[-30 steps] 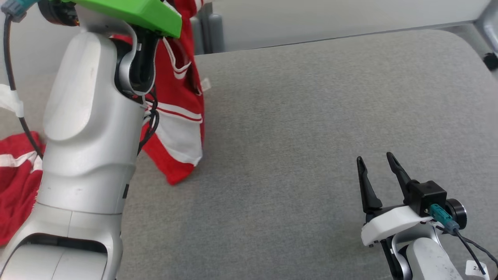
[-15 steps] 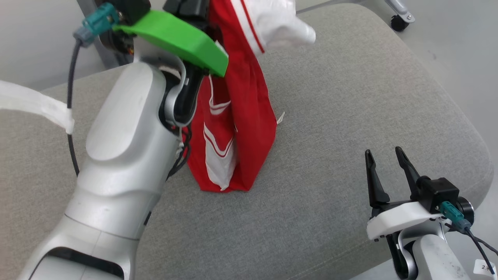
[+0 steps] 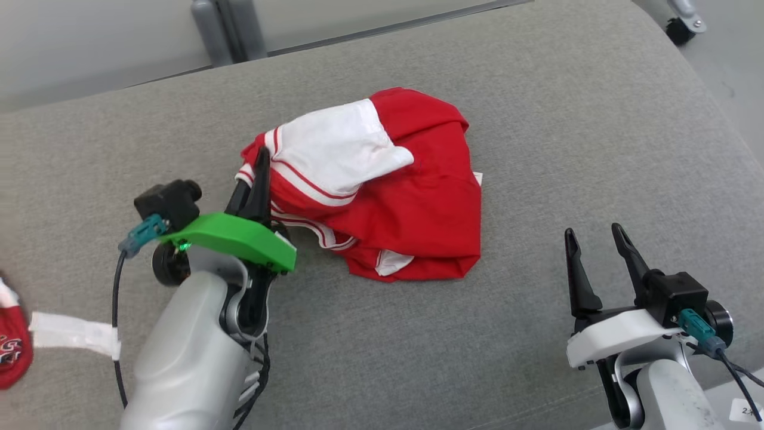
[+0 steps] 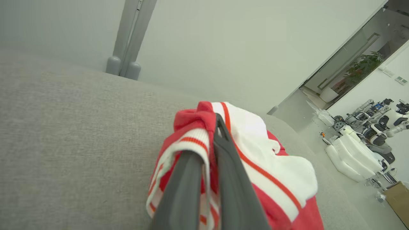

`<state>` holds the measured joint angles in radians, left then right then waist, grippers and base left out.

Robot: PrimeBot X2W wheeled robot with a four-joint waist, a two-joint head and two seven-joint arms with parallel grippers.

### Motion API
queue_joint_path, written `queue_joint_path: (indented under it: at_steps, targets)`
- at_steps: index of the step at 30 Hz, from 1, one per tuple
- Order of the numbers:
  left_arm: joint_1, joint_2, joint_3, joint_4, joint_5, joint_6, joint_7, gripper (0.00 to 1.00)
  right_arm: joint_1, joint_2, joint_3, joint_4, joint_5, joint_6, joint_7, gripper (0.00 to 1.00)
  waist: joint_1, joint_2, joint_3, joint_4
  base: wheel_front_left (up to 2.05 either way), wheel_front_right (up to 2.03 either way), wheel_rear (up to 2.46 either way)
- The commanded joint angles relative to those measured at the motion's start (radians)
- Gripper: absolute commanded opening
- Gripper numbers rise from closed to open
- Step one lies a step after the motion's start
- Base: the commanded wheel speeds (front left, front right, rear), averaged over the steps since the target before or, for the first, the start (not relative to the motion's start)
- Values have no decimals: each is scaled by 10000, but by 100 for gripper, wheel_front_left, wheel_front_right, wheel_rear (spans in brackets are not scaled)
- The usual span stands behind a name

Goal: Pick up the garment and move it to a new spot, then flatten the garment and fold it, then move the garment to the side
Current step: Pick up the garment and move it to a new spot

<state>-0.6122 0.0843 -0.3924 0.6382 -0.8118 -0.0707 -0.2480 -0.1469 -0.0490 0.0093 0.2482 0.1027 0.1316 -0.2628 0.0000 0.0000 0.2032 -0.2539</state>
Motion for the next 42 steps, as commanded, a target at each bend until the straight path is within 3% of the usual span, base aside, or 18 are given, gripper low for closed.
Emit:
queue_joint_path:
  at_steps: [1,10,11,12,19,23,33,42]
  targets:
    - [354,96,167,18,-126,-50,-97,0,89,-25,-5,-7,-110,-17,-32,100,0,0,-249,784,0,0,0]
    - [1326,409,910,398,-19,244,-172,0,145,-25,94,87,-180,-17,-32,100,0,0,-555,1399,0,0,0]
    - [1351,418,904,476,26,247,-174,36,138,-25,87,95,-179,-17,-32,100,0,0,-568,1416,0,0,0]
    - [1371,399,908,543,64,204,-177,100,132,-27,68,107,-183,-17,-32,100,0,0,-587,1435,0,0,0]
    - [1851,191,1111,457,384,-97,-174,100,215,-27,-194,59,-185,-17,-32,100,0,0,-679,1472,0,0,0]
    - [2450,125,1533,-357,813,-258,-161,100,263,-25,-396,-13,-195,-17,-32,100,0,0,-717,1511,0,0,0]
    - [4200,-9,2746,-3090,3571,-491,-164,100,489,-25,-950,-303,-433,-17,-32,100,0,0,-962,1935,0,0,0]
    - [5173,-271,3369,-4197,5255,-596,-161,100,784,-25,-1026,-446,-649,-17,-32,100,0,0,-1337,2340,0,0,0]
